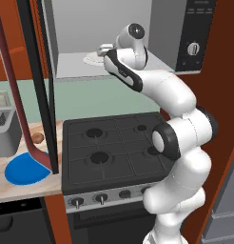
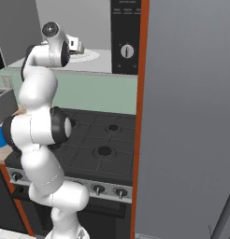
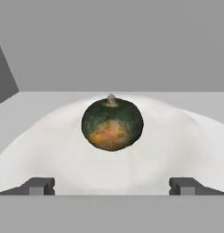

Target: Pick the squash from the microwave and place it on plate located on the counter.

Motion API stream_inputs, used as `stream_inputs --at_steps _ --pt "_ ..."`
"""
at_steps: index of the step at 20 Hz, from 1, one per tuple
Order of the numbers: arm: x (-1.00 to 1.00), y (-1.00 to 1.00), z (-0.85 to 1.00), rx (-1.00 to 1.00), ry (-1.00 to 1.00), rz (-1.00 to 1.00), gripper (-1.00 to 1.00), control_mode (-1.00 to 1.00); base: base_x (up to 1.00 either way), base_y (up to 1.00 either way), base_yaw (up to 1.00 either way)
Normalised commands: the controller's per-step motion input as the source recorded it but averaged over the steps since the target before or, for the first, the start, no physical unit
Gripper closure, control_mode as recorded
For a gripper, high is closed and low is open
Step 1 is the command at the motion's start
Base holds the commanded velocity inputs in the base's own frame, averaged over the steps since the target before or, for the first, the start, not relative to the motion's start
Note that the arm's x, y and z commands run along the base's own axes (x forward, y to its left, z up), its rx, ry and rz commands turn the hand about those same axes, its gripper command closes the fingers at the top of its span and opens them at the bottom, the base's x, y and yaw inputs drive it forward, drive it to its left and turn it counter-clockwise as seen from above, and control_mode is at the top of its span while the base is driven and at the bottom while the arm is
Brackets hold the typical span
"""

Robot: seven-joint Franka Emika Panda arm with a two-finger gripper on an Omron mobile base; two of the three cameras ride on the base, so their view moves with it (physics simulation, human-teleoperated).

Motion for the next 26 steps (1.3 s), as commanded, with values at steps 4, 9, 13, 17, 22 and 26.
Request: stream_inputs --at_steps 4,9,13,17,22,26 --pt "0.43 0.0 0.0 0.0 0.11 0.0 -1.0 -1.0 0.0 0.0 0.0" --pt "0.35 0.01 0.0 0.0 0.02 0.0 -1.0 -1.0 0.0 0.0 0.0" --pt "0.26 0.06 0.0 0.0 0.0 0.0 -1.0 -1.0 0.0 0.0 0.0" --pt "0.19 0.12 -0.1 0.0 0.0 0.0 -1.0 -1.0 0.0 0.0 0.0" --pt "0.08 0.1 -0.2 0.0 0.0 0.0 -1.0 -1.0 0.0 0.0 0.0" --pt "0.06 0.09 -0.27 0.0 0.0 0.0 -1.0 -1.0 0.0 0.0 0.0"
